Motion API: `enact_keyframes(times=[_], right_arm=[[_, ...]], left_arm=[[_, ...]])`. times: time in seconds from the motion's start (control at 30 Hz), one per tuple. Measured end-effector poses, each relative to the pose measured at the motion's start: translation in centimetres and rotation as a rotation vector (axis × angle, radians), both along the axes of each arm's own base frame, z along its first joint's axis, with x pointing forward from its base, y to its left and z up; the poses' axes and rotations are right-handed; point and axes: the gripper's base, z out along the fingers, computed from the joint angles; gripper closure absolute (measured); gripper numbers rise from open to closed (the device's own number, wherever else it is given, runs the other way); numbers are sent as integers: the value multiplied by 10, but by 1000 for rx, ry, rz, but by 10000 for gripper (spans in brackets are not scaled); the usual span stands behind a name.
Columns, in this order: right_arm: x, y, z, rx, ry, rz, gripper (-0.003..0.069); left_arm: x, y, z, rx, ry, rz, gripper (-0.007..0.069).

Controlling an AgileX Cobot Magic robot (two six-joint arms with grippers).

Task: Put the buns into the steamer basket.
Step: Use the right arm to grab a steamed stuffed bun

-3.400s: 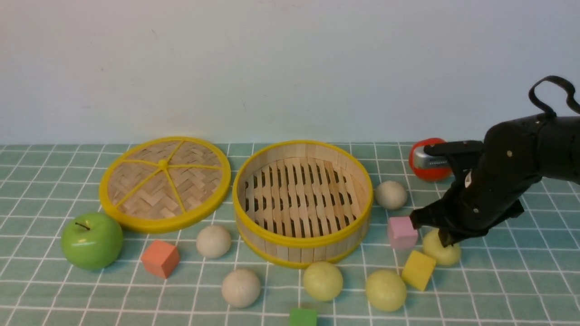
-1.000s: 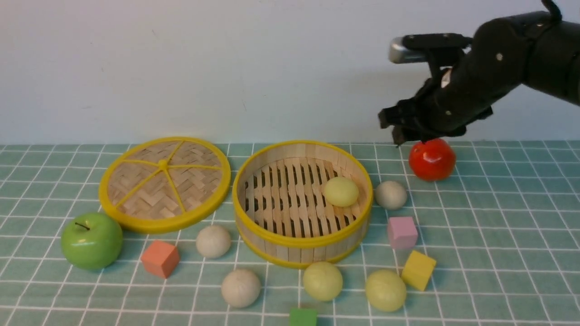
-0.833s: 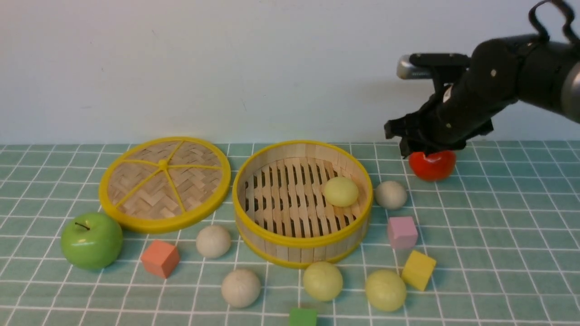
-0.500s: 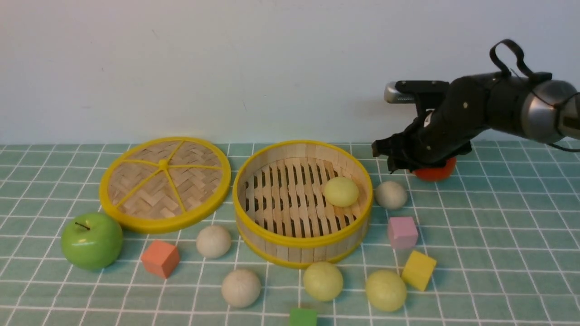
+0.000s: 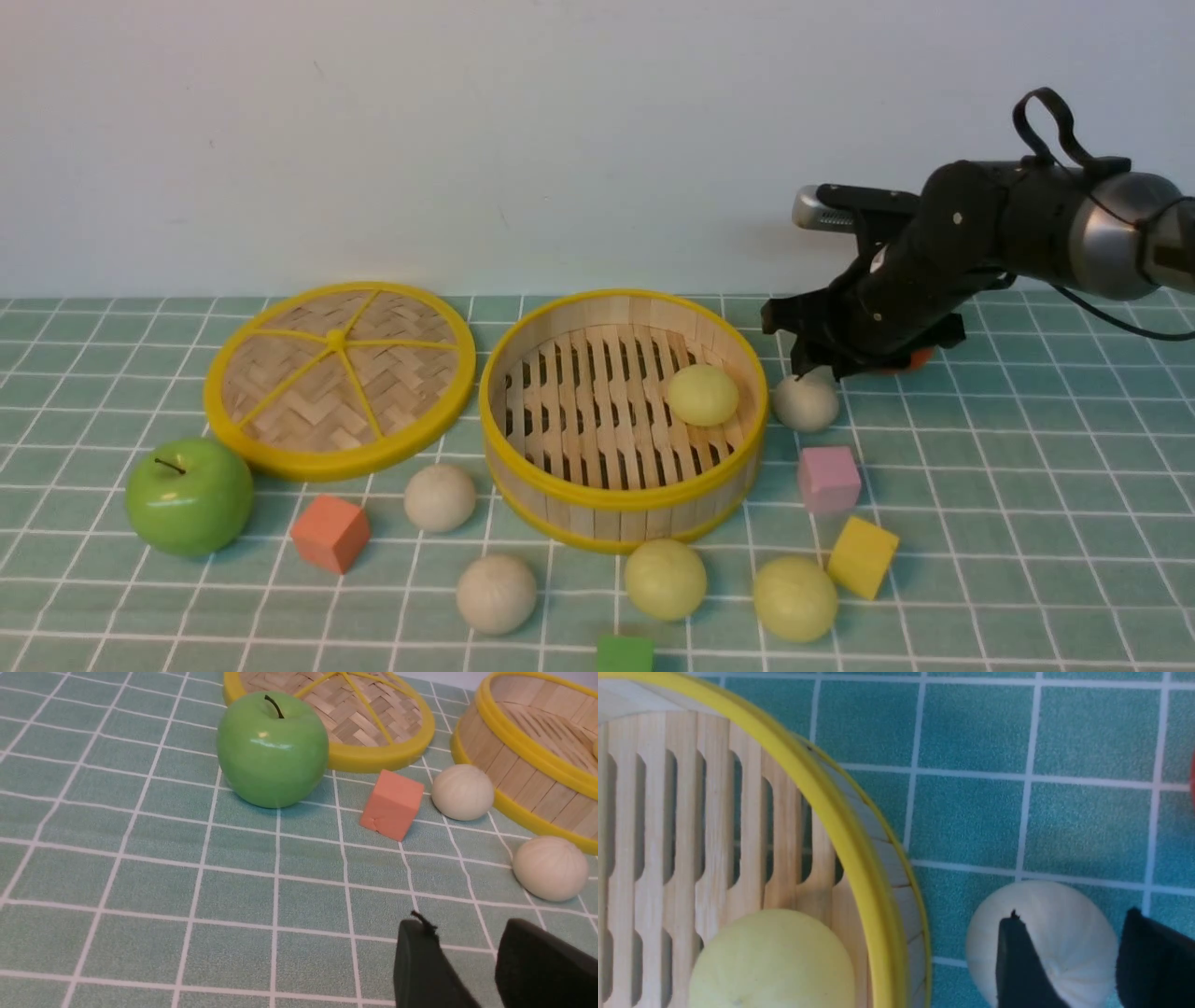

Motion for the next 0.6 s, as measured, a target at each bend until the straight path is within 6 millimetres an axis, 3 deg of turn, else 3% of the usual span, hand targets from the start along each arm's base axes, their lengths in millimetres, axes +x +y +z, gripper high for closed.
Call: enact_keyframes(times=[0.3,0.53,0.6], right_arm=[[3,1,-20,-10,39,0,441],[3,1,-20,-9,44,-2,634],[3,1,-19,-9,47,-1,653]], left_arm=[[0,0,0,1,0,0,386],[0,0,0,2,0,0,386],[0,0,0,2,0,0,386]])
